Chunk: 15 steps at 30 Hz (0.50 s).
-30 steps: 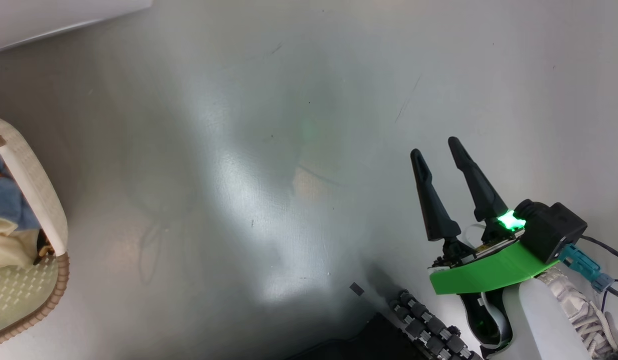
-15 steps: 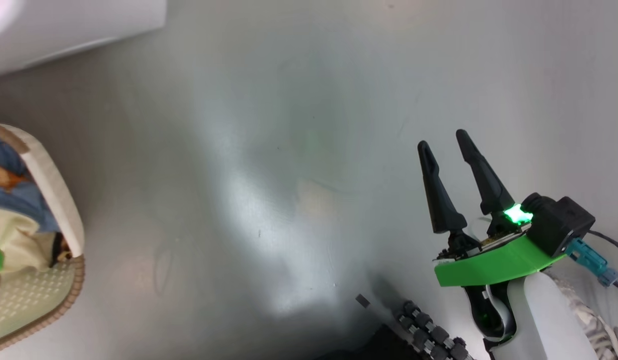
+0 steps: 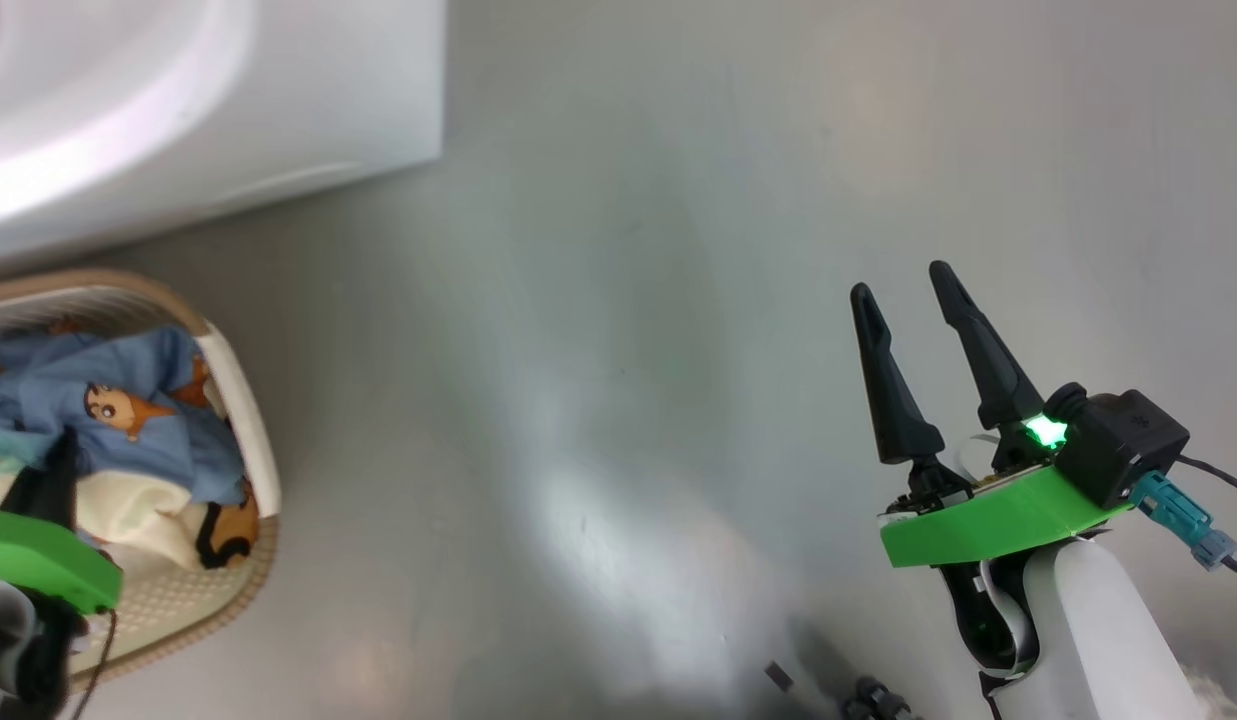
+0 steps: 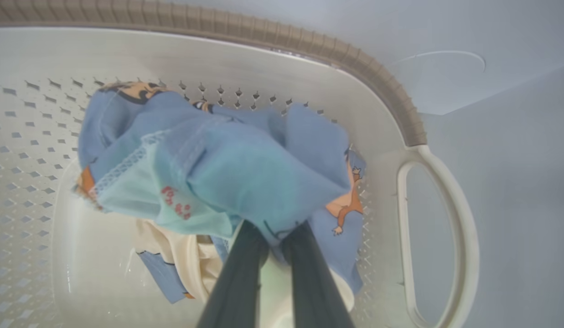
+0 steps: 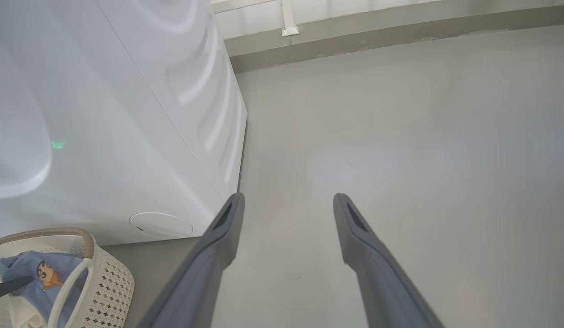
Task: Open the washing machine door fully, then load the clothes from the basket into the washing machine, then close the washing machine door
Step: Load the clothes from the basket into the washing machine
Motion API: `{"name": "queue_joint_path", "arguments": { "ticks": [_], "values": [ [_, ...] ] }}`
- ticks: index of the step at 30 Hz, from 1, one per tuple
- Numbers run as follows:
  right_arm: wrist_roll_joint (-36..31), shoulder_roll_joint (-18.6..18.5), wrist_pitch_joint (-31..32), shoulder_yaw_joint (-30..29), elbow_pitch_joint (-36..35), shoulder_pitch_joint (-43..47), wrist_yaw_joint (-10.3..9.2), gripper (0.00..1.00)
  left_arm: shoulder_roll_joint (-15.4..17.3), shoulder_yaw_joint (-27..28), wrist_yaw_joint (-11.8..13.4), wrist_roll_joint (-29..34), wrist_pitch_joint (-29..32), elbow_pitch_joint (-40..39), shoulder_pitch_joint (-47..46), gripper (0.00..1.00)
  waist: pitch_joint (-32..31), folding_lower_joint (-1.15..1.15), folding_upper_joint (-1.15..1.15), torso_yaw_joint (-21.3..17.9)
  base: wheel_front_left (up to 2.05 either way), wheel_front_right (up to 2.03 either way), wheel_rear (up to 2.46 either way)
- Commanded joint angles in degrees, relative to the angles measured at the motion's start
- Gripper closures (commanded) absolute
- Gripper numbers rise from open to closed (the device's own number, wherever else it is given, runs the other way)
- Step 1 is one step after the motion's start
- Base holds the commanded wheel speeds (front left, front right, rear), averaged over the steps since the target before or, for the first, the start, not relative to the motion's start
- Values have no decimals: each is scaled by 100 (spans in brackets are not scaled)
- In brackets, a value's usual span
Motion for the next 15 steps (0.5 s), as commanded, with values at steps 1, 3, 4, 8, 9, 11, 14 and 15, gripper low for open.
{"name": "queue_joint_path", "arguments": {
  "ticks": [1, 3, 4, 8, 9, 11, 14, 15],
  "values": [
    [-78, -21, -27, 60, -75, 106, 16, 0, 169, 255, -14, 48, -75, -215, 314, 100, -453, 0, 0, 298, 0, 0, 0],
    [-111, -21, -27, 51, -40, 135, 16, 0, 73, 404, -14, 125, -76, -443, 517, 100, -612, 0, 0, 345, 0, 0, 0],
    [-130, -21, -27, 50, -26, 147, 16, 0, 29, 484, -14, 179, -76, -563, 612, 100, -688, 0, 0, 368, 0, 0, 0],
    [-195, -21, -27, 31, 44, 197, 16, 0, -184, 824, -14, 423, -76, -1035, 978, 100, -992, 0, 0, 464, 0, 0, 0],
    [-216, -21, -27, 24, 65, 217, 16, 0, -242, 907, -14, 486, -77, -1152, 1069, 100, -1075, 0, 0, 491, 0, 0, 0],
    [-254, -21, -27, 15, 114, 267, 16, 0, -369, 1076, -14, 593, -77, -1349, 1257, 100, -1250, 0, 0, 539, 0, 0, 0],
    [-307, -21, -27, 3, 225, 338, 16, 0, -558, 1272, -14, 763, -77, -1593, 1530, 100, -1527, 0, 0, 595, 0, 0, 0],
    [-318, -21, -27, -6, 257, 360, 16, 0, -622, 1314, -14, 809, -77, -1662, 1612, 100, -1620, 0, 0, 613, 0, 0, 0]
  ]
}}
